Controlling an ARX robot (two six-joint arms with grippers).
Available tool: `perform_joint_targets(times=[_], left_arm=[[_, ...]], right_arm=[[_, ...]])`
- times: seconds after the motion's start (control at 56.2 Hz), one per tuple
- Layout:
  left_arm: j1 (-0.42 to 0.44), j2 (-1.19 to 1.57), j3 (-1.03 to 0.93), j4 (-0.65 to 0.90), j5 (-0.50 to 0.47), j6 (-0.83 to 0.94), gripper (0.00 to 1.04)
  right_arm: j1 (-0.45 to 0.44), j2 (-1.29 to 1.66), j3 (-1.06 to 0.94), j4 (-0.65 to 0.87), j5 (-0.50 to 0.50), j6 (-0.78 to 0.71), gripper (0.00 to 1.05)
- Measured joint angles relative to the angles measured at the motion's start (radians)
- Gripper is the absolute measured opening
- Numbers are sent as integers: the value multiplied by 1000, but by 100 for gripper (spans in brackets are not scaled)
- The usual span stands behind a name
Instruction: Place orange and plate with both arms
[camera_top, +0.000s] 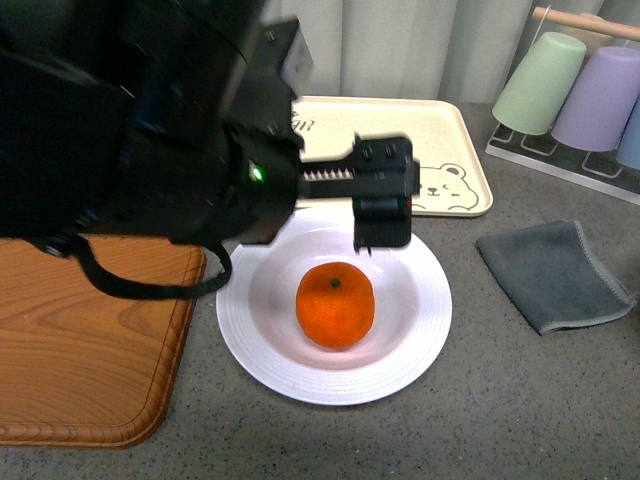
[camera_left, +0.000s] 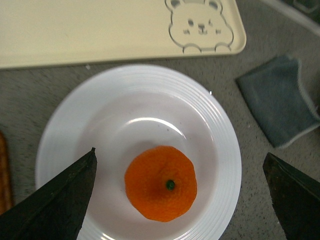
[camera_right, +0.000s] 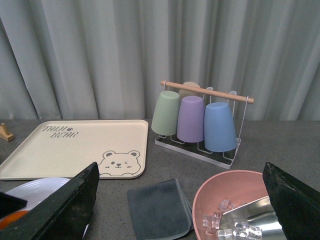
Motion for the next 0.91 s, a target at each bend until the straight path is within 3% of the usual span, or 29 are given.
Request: perform_joint_targets(times=[0.338,0.516,0.569,0.658,0.907], left_arm=[[176,-552,-374,82,-171,24,98],[210,-674,-462,79,-194,59,98],[215,-635,-543,340,-270,168,86],[261,-666,-654,595,-254,288,68],[367,-830,-770,597,-160,357,20]], right_arm=[[0,0,0,0,0,0,96],[0,0,0,0,0,0,96],[0,0,0,0,0,0,96],[0,0,0,0,3,0,96],[0,0,0,0,0,0,96]])
